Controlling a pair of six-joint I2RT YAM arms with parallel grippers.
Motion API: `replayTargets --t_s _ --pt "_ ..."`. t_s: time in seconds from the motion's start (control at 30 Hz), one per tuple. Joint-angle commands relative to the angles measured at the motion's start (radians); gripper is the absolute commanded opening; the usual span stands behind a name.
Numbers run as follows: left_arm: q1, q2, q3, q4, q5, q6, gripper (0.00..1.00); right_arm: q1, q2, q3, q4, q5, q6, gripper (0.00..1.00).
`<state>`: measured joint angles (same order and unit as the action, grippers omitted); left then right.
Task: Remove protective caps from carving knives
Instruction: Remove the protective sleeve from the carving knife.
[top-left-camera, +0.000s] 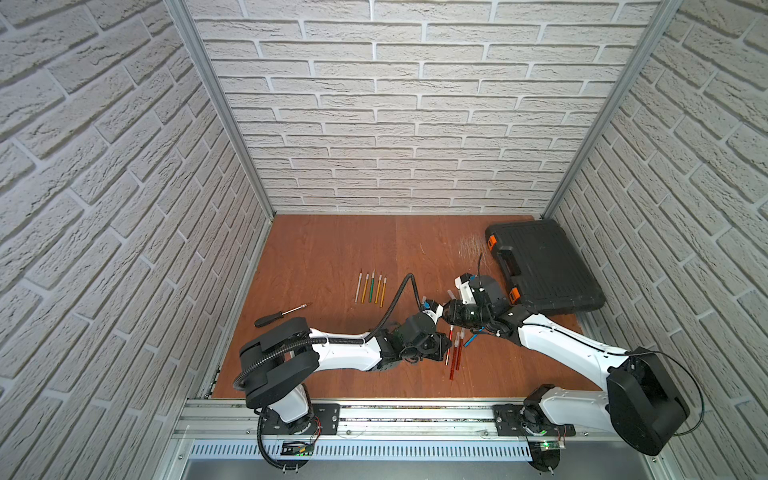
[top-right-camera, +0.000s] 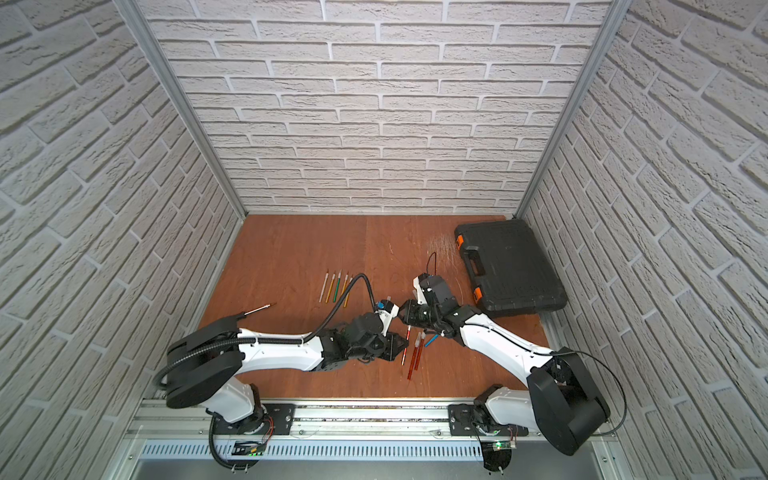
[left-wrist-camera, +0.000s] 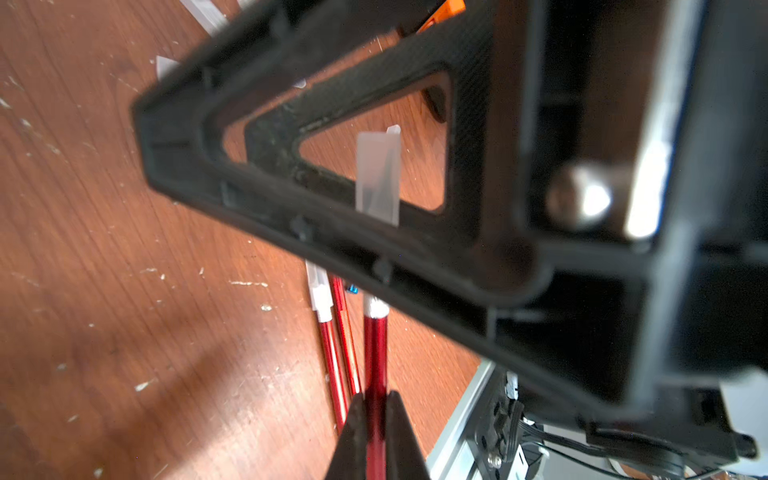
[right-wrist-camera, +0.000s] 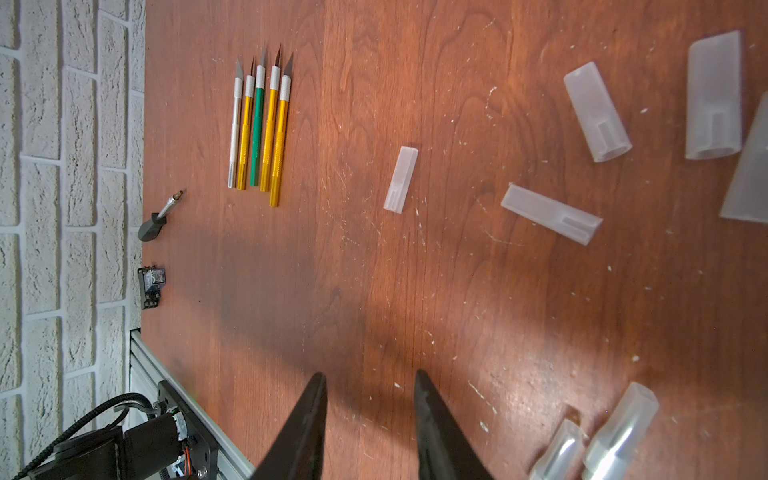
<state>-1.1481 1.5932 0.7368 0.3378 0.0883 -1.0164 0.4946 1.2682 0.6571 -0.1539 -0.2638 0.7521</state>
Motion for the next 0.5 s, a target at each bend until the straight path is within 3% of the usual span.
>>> replayTargets --t_s 0.0,0.47 --pt "0.012 0.004 -0.022 0.052 0.001 -0.011 0.06 0.010 -0.019 -0.004 0.010 0.015 -0.007 0.35" --pt "0.022 0.018 -0.021 0.062 0.013 -0.019 0.06 0.013 -0.014 -0.001 0.012 0.010 -0.010 0.27"
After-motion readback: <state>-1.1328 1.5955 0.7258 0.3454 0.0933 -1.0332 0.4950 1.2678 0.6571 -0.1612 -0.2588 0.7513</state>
